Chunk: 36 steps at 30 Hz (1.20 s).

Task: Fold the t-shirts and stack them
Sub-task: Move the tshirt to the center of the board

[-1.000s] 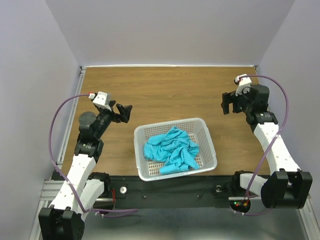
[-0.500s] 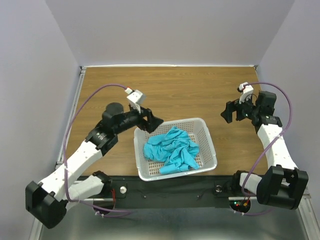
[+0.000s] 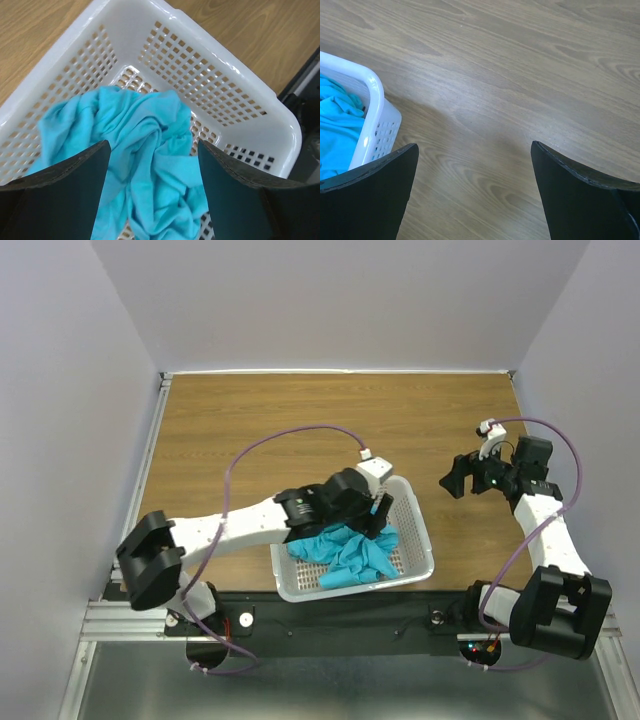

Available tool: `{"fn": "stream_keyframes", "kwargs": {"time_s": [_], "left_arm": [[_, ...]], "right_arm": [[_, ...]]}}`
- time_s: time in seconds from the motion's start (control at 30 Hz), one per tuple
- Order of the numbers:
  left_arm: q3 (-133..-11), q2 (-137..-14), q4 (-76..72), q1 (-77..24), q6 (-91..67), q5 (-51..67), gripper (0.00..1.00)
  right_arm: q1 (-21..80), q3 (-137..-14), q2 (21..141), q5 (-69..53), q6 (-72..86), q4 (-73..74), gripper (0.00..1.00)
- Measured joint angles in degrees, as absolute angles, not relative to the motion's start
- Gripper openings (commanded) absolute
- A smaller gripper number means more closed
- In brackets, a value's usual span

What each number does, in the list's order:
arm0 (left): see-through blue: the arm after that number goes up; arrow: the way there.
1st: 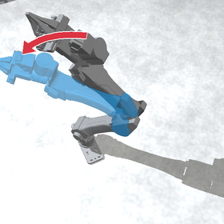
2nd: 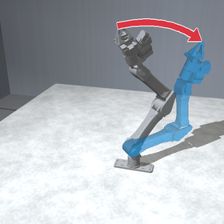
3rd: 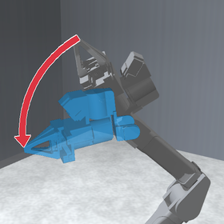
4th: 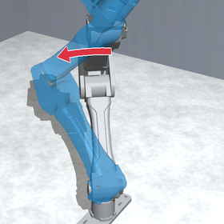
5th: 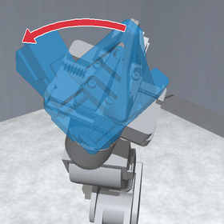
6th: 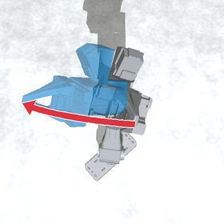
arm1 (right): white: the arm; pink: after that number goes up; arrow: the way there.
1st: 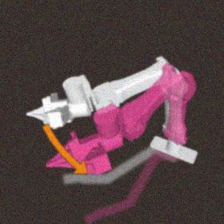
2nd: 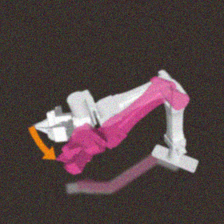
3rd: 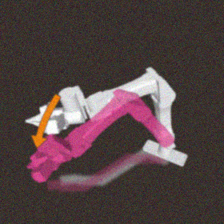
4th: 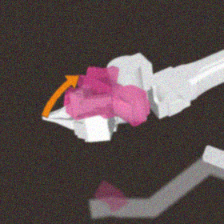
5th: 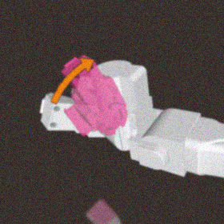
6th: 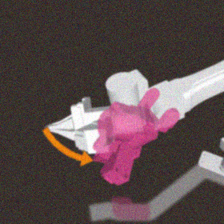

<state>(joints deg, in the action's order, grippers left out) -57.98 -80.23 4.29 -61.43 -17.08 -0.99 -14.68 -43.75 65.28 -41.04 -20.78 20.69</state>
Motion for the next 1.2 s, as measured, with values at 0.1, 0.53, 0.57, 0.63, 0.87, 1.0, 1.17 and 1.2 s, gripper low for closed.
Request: {"fn": "stream_keyframes", "kwargs": {"time_s": [0.1,0.53,0.57,0.63,0.87,1.0,1.17,1.2], "left_arm": [[-63.0,-87.2,6.48,-65.01,-16.97,-5.43,0.8],[-76.42,-106.17,17.76,-69.01,-14.9,-16.21,0.3],[-76.62,-106.65,18.31,-69.08,-14.37,-16.8,0.14],[-76.64,-106.96,19.25,-69.28,-13.96,-17.45,0.0],[-79.02,-102.24,23.68,-69.67,-12.97,-21.28,0.0],[-87.44,-93.97,24.27,-68.01,-10.9,-21.98,0.0],[-100.22,-85.38,19.57,-60.55,-7.25,-22.63,0.0],[-103.11,-84.38,17.98,-57.93,-6.33,-22.35,0.0]], "right_arm": [[-15.14,-43.75,65.28,-41.6,-20.78,20.53,1.0],[-15.84,-43.75,65.28,-43.33,-20.73,20.53,1.0],[-15.86,-43.75,65.28,-43.48,-20.73,20.53,1.0],[-15.97,-43.75,65.23,-43.68,-20.73,20.53,1.0],[-16.16,-43.75,65.17,-44.01,-20.6,20.53,1.0],[-16.19,-43.75,65.17,-44.12,-20.58,20.51,1.0],[-16.25,-43.75,65.17,-44.18,-20.58,20.53,1.0],[-16.27,-43.75,65.17,-44.18,-20.58,20.53,1.0]]}}
